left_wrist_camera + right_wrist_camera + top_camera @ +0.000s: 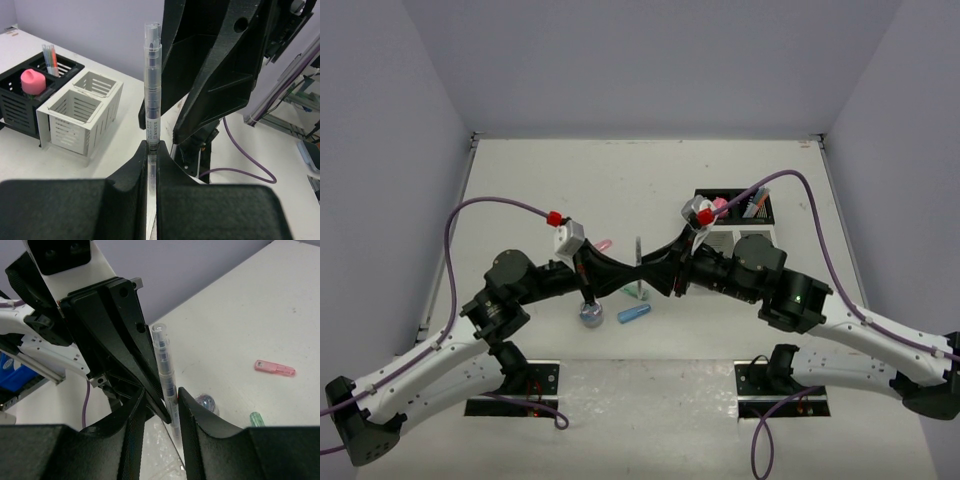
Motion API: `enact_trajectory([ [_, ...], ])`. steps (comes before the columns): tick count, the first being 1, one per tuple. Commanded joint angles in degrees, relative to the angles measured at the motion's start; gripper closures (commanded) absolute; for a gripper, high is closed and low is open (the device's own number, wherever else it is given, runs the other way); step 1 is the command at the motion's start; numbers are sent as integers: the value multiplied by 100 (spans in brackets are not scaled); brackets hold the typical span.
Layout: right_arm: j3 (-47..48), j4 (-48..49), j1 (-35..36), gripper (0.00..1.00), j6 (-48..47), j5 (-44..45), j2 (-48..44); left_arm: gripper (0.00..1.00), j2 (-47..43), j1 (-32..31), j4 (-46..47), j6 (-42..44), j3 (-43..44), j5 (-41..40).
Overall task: Sort the stationery into containers
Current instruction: Close the pen cap on the pen.
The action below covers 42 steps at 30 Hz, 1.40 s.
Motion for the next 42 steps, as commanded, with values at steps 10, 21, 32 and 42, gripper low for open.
enact_trajectory([
  [10,31,394,29,100,51,189,53,65,148,7,273,131,218,284],
  [21,-226,1028,29,100,260,106,-18,98,451,1,645,-46,256,371],
  [32,149,581,24,22,-18,185,-45,100,323,7,590,110,165,683],
  [42,1366,-647,-86,46,-38,740,222,100,428,-2,641,122,43,955],
])
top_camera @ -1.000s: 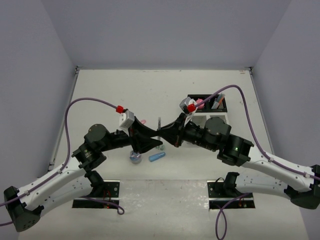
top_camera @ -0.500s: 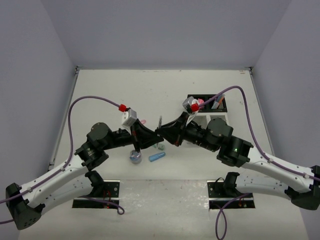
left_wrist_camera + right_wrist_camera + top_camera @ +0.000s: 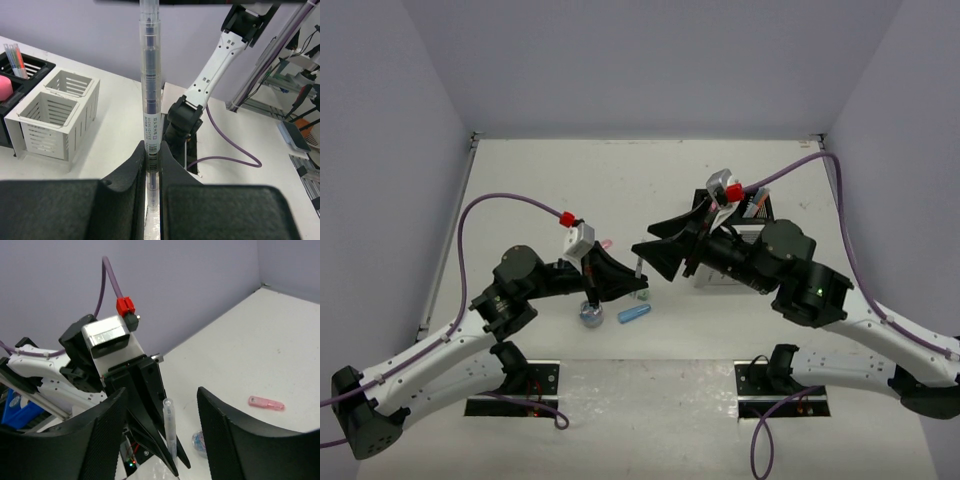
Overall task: Sort the stationery into containers
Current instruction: Close the pen cap on the pen.
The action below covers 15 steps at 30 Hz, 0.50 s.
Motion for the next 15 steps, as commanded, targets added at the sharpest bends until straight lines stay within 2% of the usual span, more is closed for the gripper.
enact_trajectory([
  [1,389,-515,-32,49,-70,320,105,100,49,2,236,150,31,223],
  [9,385,-640,-32,53,-36,-14,309,100,135,3,183,171,117,177],
  [15,269,-561,-32,79,-46,-34,278,100,155,8,139,188,142,124],
])
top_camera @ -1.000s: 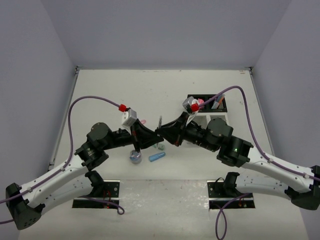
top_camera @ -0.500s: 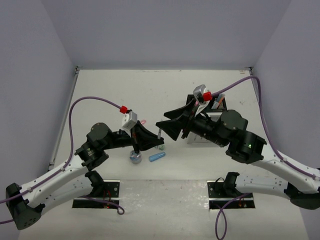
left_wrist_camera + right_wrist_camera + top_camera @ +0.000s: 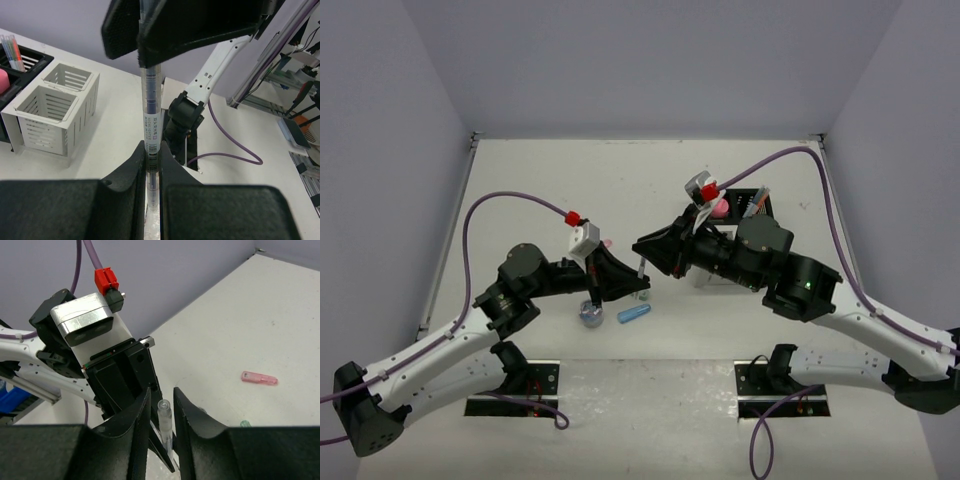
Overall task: Sort the stationery into containers
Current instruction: Close the pen cap on the pen.
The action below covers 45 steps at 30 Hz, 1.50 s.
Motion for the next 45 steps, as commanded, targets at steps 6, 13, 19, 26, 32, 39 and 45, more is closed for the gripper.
enact_trajectory([
  [6,-235,159,-20,100,-60,-38,-110,100,-2,11,122,170,235,-74],
  [13,-1007,558,-20,100,136,-241,-62,100,-97,2,210,369,687,-176],
  [19,-1906,1152,-28,100,516,-686,78,100,-99,11,461,579,1226,-458],
  [26,-2433,1300,-20,100,688,-925,308,100,167,43,205,933,1999,-561],
  [32,-2809,1283,-20,100,710,-821,320,100,125,115,-277,1338,2602,-884],
  [39,-3140,1542,-22,100,813,-995,345,100,86,254,-255,1358,2523,-1141],
  [45,-3584,1889,-11,100,808,-1097,585,100,130,398,-180,1286,2689,-1173],
])
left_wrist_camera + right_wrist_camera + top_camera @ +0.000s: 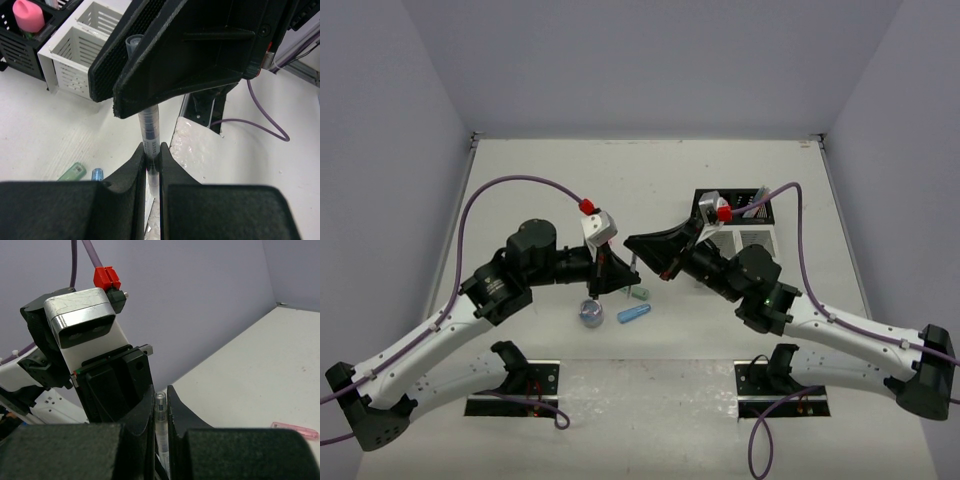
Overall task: Sort the stationery into containers
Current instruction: Close the pen cap on the pen, then place the pen in the storage box.
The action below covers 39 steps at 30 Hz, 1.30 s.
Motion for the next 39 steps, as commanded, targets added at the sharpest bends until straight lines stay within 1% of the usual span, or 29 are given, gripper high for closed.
enact_trajectory([
  [1,-974,-2210,214,100,197,-979,719,100,-264,267,2941,258,1142,-719],
  [4,-1287,-1897,214,100,291,-1040,720,100,-203,336,2907,206,1291,-865],
  [8,-1557,-1476,223,100,400,-1085,721,100,-93,362,3035,99,1243,-603],
  [11,-1516,-1416,223,100,524,-1060,402,100,-234,362,3315,22,703,-224],
  [14,-1260,-1707,222,100,426,-835,-45,100,-438,362,3439,21,24,-39],
  [17,-1002,-2200,214,100,233,-560,-416,100,-652,362,3207,48,-275,-405],
  [22,-747,-2559,205,100,254,170,-870,99,-538,358,2467,-76,-71,-1372],
  [23,-646,-2640,201,100,264,400,-915,96,-469,358,2322,-153,-21,-1585],
  [25,-489,-2698,164,100,266,828,-914,82,-350,362,2176,-339,-16,-1829],
  [27,-367,-2700,79,100,275,916,-886,79,-315,362,2215,-419,-46,-1796],
  [28,-252,-2706,-30,100,285,904,-860,74,-297,360,2229,-466,-86,-1707],
  [29,-152,-2699,-102,100,300,911,-811,62,-281,355,2229,-491,-108,-1692],
  [30,-127,-2699,-114,100,299,923,-795,51,-274,361,2218,-506,-110,-1700],
  [31,6,-2699,-181,100,293,989,-711,27,-274,355,2158,-506,-122,-1742],
  [32,124,-2699,-224,100,291,1070,-644,9,-274,359,2104,-518,-119,-1816],
  [33,196,-2699,-303,100,291,1125,-603,3,-270,362,2023,-523,-113,-1926],
  [34,252,-2699,-400,100,291,1167,-570,1,-266,362,1930,-524,-109,-2047],
  [35,305,-2820,-490,100,284,1210,-543,0,-265,362,1842,-524,-79,-2177],
  [38,557,-3254,-857,100,52,1835,-405,0,-247,353,1084,-609,253,-3008],
  [39,643,-3393,-1063,100,-41,2056,-375,0,-247,354,732,-658,342,-3450],
])
